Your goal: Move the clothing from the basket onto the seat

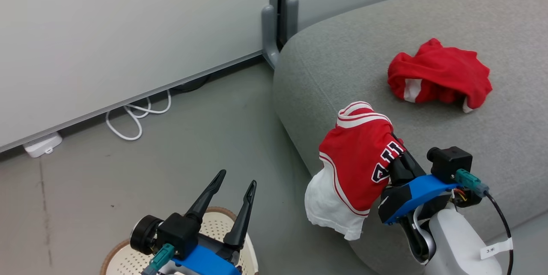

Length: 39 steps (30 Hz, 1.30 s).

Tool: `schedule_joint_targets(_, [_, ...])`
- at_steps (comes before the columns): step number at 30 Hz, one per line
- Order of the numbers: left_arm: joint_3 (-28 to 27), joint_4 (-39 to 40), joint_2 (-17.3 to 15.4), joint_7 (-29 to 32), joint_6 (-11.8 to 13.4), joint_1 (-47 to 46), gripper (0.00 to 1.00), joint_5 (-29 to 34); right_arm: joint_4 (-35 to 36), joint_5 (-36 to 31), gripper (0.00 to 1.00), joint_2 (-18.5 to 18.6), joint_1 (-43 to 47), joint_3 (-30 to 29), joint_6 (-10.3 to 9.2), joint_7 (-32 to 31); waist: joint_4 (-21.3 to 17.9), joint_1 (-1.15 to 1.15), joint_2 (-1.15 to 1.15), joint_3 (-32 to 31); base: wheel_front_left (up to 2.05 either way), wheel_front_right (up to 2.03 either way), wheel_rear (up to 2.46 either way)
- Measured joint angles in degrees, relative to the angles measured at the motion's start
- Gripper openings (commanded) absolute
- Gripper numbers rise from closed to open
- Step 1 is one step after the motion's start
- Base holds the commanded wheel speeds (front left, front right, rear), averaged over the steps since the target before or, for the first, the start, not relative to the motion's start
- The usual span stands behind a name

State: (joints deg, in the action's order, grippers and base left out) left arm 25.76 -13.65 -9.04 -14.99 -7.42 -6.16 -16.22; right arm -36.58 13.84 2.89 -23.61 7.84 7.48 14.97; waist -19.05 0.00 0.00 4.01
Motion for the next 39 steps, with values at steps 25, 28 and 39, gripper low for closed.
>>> schedule_joint_targets(25, [1.2,-0.4,-1.4,0.0,0.0,-1.9,1.0,-0.4,1.4,2.2,0.0,0.0,0.6,0.7,0.0,0.0,-11.8,0.0,0.0,2.5,0.0,0.0,0.0])
schedule_joint_targets(28, [1.2,-0.4,-1.5,0.0,0.0,-1.9,1.0,-0.4,1.5,2.3,0.0,0.0,0.6,0.8,0.0,0.0,-11.8,0.0,0.0,2.6,0.0,0.0,0.0])
schedule_joint_targets(39, [0.4,0.6,-2.3,0.0,0.0,-1.9,1.0,0.5,2.5,2.8,0.0,0.0,-6.1,-1.8,0.0,0.0,-11.6,0.0,0.0,4.4,0.0,0.0,0.0])
